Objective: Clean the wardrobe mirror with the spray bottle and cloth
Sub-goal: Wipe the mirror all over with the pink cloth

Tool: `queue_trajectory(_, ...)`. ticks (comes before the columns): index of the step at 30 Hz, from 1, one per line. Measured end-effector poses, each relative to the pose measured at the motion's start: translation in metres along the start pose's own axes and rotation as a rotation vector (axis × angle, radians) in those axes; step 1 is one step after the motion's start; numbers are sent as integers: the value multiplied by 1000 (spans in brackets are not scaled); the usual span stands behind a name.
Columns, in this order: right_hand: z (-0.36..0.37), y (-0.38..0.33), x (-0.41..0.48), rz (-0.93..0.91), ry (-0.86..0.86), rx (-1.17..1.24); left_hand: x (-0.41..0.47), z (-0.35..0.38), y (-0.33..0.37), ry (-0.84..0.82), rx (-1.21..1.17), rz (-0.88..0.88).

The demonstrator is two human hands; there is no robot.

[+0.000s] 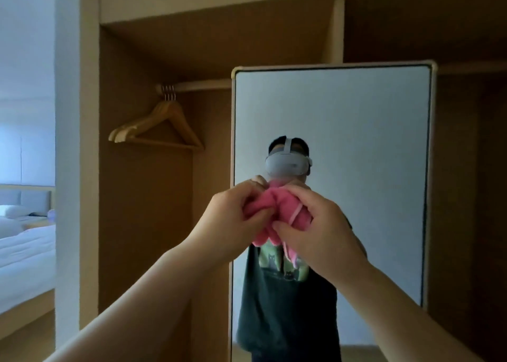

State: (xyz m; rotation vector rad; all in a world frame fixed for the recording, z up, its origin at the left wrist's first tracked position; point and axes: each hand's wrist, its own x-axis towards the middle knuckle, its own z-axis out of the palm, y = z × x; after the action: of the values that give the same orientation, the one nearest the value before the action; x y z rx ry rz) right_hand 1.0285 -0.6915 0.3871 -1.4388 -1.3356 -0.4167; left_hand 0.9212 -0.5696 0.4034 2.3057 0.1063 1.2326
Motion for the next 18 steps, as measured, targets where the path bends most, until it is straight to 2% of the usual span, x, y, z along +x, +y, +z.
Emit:
queue_trajectory(6, -23, -1, 17, -200, 34, 39, 28, 2, 31, 61, -108, 20)
queue_trajectory(11, -46, -9, 42, -205, 26, 204, 45, -5, 49, 72, -89, 79)
queue_trajectory(15, -55, -18, 72, -274, 4, 117, 61, -23, 49, 82, -36, 111)
queue_trajectory(18, -62, -35, 102, -408, 53, -82, 73, -40, 42, 121, -126, 80)
